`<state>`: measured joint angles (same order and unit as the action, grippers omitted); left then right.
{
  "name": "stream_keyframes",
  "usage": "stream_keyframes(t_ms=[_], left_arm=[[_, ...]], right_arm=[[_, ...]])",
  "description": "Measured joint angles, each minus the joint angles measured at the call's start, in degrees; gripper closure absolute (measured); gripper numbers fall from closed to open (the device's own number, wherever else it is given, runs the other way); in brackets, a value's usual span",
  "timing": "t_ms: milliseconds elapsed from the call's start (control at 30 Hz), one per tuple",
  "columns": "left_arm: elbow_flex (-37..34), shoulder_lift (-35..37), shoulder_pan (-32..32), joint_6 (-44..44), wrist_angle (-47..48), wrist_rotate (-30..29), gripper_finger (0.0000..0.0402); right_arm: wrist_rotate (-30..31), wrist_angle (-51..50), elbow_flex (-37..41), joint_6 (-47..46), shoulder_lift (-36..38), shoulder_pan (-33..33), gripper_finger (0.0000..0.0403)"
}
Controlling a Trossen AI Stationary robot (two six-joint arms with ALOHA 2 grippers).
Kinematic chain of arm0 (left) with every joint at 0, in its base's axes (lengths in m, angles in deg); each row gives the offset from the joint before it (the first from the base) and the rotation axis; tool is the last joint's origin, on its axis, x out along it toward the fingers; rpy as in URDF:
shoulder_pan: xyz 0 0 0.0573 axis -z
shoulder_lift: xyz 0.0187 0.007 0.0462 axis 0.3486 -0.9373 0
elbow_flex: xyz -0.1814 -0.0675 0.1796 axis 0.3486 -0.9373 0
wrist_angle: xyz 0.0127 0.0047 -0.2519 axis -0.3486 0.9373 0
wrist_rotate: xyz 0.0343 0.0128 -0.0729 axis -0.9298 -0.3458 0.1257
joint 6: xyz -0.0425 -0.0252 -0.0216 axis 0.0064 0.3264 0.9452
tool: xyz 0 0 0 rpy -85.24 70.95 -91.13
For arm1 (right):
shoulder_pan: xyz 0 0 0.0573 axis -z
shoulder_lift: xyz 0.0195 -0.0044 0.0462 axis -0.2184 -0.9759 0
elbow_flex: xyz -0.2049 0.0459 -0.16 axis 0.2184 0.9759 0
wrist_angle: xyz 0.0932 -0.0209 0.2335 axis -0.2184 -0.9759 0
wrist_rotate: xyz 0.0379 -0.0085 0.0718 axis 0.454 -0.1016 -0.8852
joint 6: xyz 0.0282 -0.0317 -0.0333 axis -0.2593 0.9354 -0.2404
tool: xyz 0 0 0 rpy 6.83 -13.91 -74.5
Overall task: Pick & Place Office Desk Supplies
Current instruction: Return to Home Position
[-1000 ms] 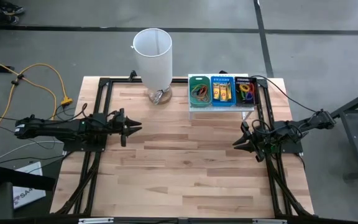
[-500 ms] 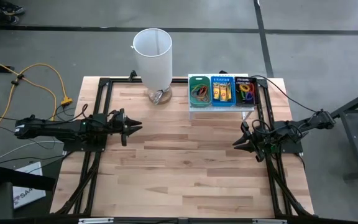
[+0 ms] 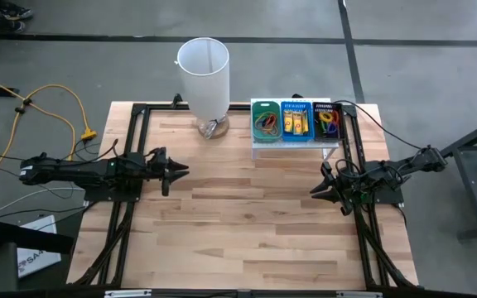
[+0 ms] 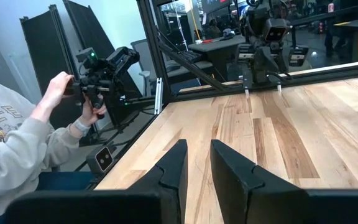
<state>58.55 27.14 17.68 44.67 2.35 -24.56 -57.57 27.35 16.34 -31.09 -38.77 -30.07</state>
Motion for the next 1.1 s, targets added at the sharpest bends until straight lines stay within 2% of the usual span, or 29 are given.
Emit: stream_keyframes(t_ms=[367, 1100], left_arm=[[-0.07, 0.0, -0.02, -2.71, 0.9, 4.76, 0.0306], [-0.07, 0.0, -0.02, -3.46, 0.92, 4.93, 0.0307]], right_arm=[[0.0, -0.02, 0.0, 0.0, 0.02, 0.0, 0.0345], [0.0, 0.0, 0.0, 0.0, 0.02, 0.0, 0.0345]])
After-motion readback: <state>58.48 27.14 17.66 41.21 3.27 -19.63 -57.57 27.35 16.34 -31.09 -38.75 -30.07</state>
